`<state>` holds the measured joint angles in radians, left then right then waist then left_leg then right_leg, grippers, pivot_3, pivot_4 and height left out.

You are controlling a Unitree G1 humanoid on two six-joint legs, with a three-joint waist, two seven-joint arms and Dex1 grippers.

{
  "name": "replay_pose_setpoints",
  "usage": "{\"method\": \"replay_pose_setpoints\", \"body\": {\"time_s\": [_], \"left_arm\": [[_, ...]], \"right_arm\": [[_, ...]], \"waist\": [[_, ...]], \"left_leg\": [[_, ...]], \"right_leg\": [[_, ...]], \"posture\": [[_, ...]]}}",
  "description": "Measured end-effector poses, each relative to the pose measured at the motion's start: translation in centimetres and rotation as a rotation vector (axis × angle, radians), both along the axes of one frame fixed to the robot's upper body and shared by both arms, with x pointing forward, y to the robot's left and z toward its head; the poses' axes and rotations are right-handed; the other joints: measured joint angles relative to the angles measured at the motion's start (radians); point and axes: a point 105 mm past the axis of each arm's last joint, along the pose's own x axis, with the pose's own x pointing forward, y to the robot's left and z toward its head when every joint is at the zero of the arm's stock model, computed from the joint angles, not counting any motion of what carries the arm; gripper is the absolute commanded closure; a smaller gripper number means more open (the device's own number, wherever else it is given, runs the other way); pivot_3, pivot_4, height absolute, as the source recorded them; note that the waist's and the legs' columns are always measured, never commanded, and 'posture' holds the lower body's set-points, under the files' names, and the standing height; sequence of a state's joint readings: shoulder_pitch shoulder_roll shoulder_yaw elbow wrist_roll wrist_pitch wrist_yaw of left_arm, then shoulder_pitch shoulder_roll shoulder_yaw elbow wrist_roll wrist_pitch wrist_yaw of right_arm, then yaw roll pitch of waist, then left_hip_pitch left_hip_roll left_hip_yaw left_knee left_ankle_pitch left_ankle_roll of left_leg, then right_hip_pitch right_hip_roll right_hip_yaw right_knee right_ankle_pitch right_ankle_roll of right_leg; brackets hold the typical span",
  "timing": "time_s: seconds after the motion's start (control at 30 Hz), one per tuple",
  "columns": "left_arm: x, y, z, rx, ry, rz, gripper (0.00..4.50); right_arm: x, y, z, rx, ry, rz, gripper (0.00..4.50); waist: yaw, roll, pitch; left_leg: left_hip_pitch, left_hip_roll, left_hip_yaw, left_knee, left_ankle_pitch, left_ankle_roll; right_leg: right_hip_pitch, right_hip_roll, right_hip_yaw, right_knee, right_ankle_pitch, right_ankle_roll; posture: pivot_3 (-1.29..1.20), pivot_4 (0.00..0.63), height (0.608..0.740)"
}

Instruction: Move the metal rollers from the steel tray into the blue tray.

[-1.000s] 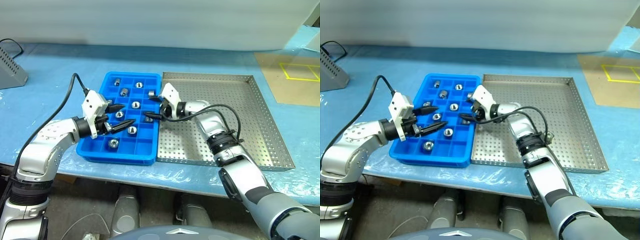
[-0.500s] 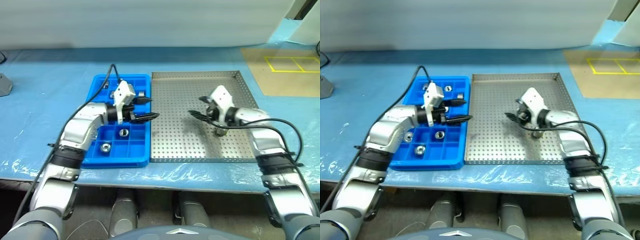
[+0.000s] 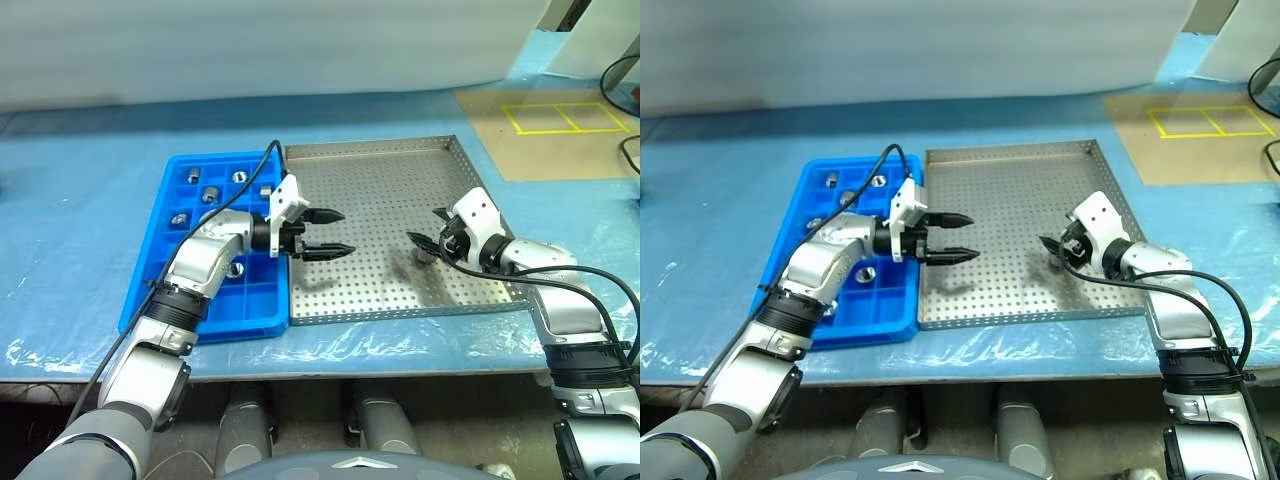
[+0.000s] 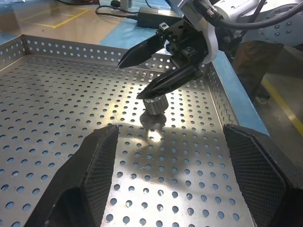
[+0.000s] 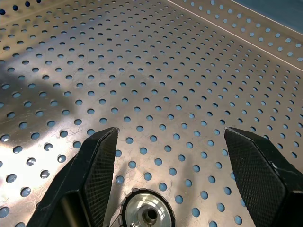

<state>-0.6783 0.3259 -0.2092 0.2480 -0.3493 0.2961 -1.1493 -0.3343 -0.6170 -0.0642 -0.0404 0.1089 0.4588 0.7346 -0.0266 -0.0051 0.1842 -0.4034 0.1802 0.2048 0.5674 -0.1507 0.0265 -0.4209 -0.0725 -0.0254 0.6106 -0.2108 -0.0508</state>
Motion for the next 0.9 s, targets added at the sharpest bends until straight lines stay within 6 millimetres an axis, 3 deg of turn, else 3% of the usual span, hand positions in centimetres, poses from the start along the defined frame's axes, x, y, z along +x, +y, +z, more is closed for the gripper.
{"method": "replay_pose_setpoints", "body": {"time_s": [0.23, 0.73, 0.83, 0.9], "left_arm": [[-0.2, 0.6, -0.2, 0.008, 0.005, 0.018, 0.73], [-0.3, 1.4, -0.2, 0.030, 0.008, 0.062, 0.73], [-0.3, 1.4, -0.2, 0.030, 0.008, 0.064, 0.73], [-0.3, 1.4, -0.2, 0.030, 0.007, 0.066, 0.73]], "right_arm": [[0.1, -1.7, -2.6, 0.015, 0.088, -0.061, 0.83], [-0.5, -1.7, -4.7, 0.024, 0.142, -0.043, 0.83], [-0.6, -1.7, -4.8, 0.023, 0.140, -0.038, 1.47], [-0.7, -1.6, -5.0, 0.024, 0.140, -0.029, 2.13]], "waist": [[0.007, 0.000, 0.000], [0.015, 0.000, 0.000], [0.016, 0.000, 0.000], [0.016, 0.000, 0.000]], "left_leg": [[0.000, 0.000, 0.000, 0.000, -0.001, 0.002], [0.001, 0.000, 0.000, 0.002, -0.002, 0.002], [0.002, 0.000, 0.000, 0.002, -0.002, 0.002], [0.003, 0.000, 0.000, 0.003, -0.002, 0.003]], "right_leg": [[0.001, 0.000, 0.000, -0.002, 0.000, 0.000], [0.004, 0.000, -0.001, -0.002, 0.000, 0.000], [0.005, 0.000, -0.001, -0.002, 0.000, 0.000], [0.006, -0.001, -0.001, -0.002, 0.000, 0.000]], "posture": [[-0.30, 0.150, 0.740], [-0.28, 0.150, 0.740], [-0.28, 0.150, 0.740], [-0.28, 0.150, 0.740]]}}
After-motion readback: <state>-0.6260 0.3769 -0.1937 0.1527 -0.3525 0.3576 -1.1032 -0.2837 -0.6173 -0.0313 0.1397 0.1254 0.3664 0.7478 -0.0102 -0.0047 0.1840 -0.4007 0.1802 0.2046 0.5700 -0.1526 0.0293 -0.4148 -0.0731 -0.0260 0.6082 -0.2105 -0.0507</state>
